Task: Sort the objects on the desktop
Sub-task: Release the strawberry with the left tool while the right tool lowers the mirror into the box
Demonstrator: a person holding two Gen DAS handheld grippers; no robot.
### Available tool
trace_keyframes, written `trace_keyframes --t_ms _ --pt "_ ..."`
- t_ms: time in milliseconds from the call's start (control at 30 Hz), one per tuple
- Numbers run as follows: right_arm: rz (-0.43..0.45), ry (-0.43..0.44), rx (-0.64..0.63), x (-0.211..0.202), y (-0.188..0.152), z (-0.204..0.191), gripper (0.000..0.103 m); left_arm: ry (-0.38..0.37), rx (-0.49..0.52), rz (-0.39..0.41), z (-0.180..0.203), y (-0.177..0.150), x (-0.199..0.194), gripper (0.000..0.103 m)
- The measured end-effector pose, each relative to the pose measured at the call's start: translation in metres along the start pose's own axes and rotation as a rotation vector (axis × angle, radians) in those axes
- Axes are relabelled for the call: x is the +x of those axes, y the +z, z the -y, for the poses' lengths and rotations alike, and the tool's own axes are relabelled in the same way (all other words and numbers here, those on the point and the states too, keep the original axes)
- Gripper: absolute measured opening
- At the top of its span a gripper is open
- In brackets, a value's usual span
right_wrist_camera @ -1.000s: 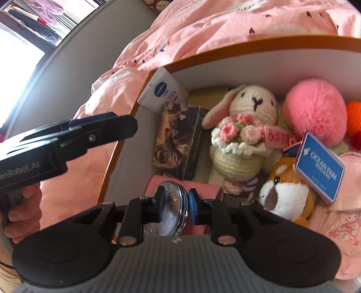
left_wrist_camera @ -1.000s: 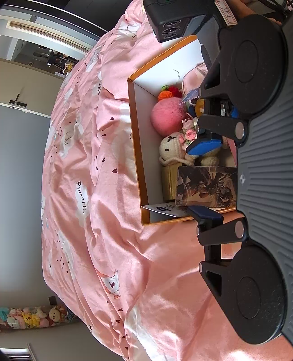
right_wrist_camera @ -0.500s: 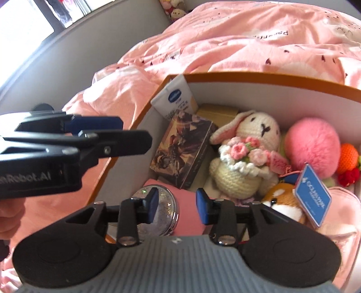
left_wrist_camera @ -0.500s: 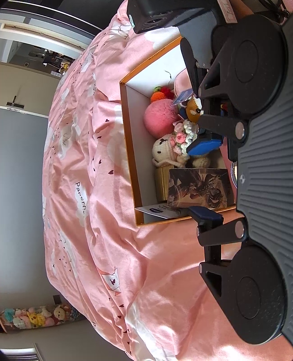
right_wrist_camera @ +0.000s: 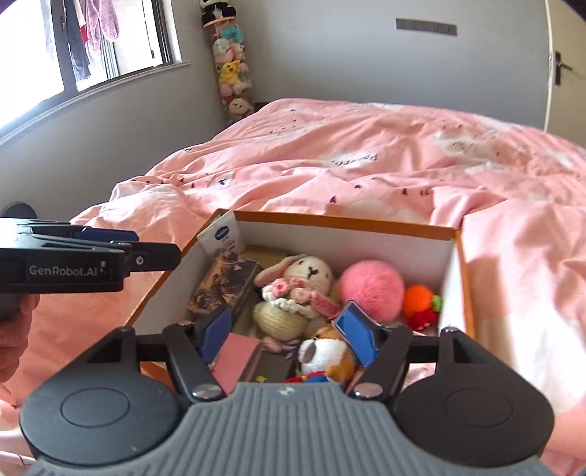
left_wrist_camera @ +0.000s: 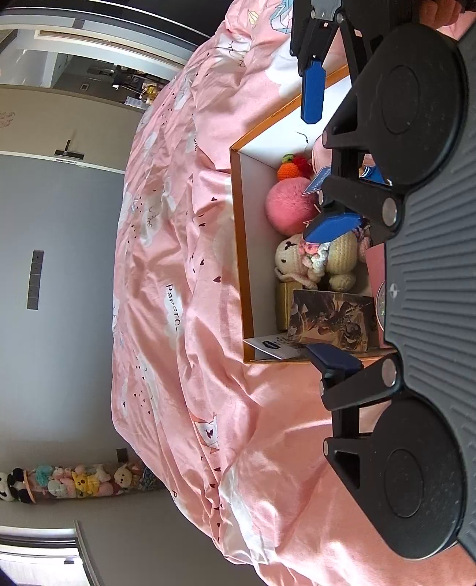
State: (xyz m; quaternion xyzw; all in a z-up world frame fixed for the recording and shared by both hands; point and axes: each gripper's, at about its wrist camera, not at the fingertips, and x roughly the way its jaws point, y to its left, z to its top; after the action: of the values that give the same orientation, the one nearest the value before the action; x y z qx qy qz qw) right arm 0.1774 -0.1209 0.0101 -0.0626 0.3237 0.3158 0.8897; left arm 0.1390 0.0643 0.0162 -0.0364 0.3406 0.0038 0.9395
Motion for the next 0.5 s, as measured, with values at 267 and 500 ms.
trace_keyframes --t_ms 267,500 --pt "0.046 -0.113 0.054 -0.010 -0.033 0.003 0.084 0.139 0.033 0.024 0.022 -0.029 0.001 0.078" --pt "0.067 -0.167 0.111 -0.016 -0.054 0.010 0.090 0.187 0.003 0.028 0.028 -0.049 0.005 0.086"
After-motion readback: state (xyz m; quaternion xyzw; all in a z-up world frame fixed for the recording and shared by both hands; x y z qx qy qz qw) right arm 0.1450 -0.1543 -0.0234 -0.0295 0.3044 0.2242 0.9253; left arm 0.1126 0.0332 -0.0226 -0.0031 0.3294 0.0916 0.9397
